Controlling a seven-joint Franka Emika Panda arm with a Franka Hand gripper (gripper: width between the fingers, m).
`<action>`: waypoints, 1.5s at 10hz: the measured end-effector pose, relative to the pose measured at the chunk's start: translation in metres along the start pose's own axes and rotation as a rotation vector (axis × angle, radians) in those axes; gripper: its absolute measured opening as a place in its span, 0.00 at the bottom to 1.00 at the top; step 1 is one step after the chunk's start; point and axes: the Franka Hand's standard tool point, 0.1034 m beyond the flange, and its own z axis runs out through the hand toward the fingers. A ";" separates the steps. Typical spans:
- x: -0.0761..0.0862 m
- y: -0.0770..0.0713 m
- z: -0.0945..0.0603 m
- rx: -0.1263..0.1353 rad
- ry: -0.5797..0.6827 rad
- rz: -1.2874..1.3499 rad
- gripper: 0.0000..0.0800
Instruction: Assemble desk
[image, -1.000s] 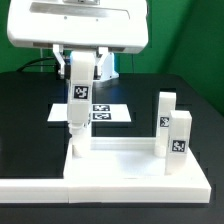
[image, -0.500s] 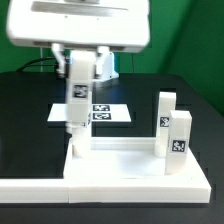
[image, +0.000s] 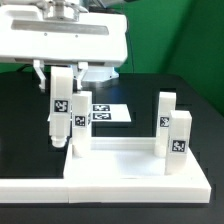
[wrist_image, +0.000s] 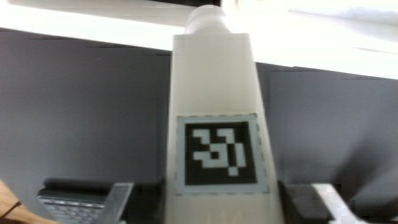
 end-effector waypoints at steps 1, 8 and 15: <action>-0.002 -0.007 0.010 0.008 -0.007 0.009 0.36; -0.013 -0.023 0.036 0.024 -0.037 0.058 0.36; -0.013 -0.025 0.049 -0.002 -0.007 0.090 0.36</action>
Offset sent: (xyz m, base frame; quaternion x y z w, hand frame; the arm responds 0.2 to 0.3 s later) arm 0.0139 0.0094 -0.0047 0.0090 0.0190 0.0211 0.9996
